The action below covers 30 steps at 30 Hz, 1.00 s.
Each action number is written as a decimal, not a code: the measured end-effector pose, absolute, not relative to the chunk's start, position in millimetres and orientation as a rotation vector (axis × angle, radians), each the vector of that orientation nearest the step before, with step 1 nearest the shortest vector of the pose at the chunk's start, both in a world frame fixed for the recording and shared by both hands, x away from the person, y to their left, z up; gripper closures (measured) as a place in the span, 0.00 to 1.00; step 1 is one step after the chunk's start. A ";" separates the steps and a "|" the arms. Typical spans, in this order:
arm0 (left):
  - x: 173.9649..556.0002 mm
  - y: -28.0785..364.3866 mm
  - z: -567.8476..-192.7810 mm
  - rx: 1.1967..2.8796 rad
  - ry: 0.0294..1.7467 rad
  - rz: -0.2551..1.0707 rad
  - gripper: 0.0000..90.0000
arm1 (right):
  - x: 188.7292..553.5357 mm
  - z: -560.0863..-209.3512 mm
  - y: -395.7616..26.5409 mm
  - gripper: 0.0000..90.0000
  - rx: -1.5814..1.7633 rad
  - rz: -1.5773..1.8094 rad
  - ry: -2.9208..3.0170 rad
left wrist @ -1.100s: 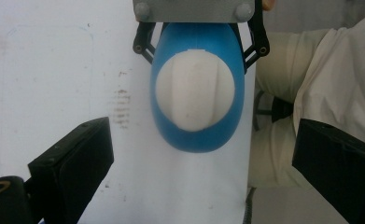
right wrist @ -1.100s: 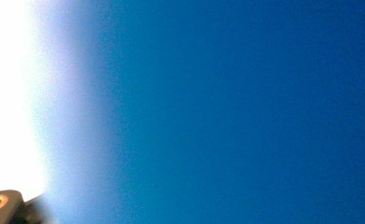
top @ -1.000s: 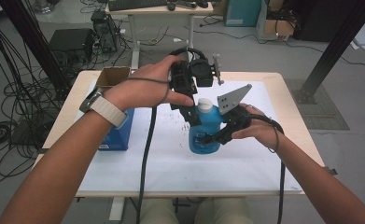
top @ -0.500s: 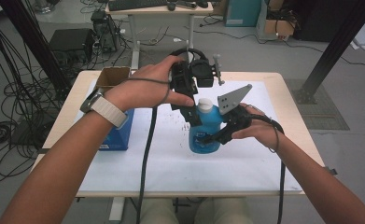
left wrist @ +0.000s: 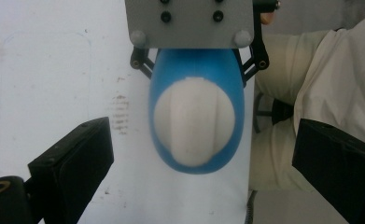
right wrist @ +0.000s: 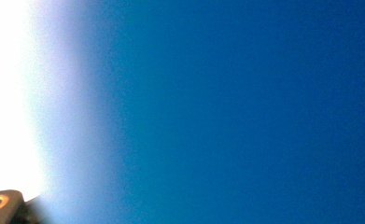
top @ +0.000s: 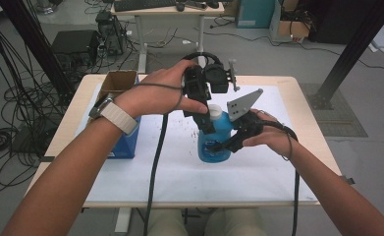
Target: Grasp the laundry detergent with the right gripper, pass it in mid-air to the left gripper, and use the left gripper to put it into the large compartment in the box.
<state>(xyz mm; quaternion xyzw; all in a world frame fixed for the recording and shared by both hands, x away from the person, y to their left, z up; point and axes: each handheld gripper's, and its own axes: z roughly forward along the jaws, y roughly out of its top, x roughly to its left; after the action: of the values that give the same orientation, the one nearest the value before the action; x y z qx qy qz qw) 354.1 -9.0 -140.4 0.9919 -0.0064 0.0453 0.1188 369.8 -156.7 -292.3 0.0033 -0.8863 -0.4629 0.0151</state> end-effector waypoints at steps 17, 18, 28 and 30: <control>357.0 -20.4 -157.3 2.932 -0.021 0.124 0.07 | 365.9 -289.7 -155.0 0.48 0.029 -1.431 -2.756; 356.7 -20.7 -158.3 2.929 -0.012 0.126 0.07 | 364.9 -288.9 -155.8 0.47 0.006 -1.426 -2.768; 359.0 -25.1 -165.0 2.947 -0.049 0.096 0.15 | 363.4 -287.8 -156.1 0.48 0.011 -1.419 -2.771; 359.3 -26.2 -166.6 2.950 -0.058 0.093 0.15 | 363.1 -287.9 -156.1 0.48 0.011 -1.418 -2.772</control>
<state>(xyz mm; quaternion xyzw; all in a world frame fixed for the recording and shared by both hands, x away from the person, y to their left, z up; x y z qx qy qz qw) 359.3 -26.2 -166.6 0.9948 -0.0195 0.0313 0.0949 363.1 -156.1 -287.9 0.0036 -0.8902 -0.4553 0.0141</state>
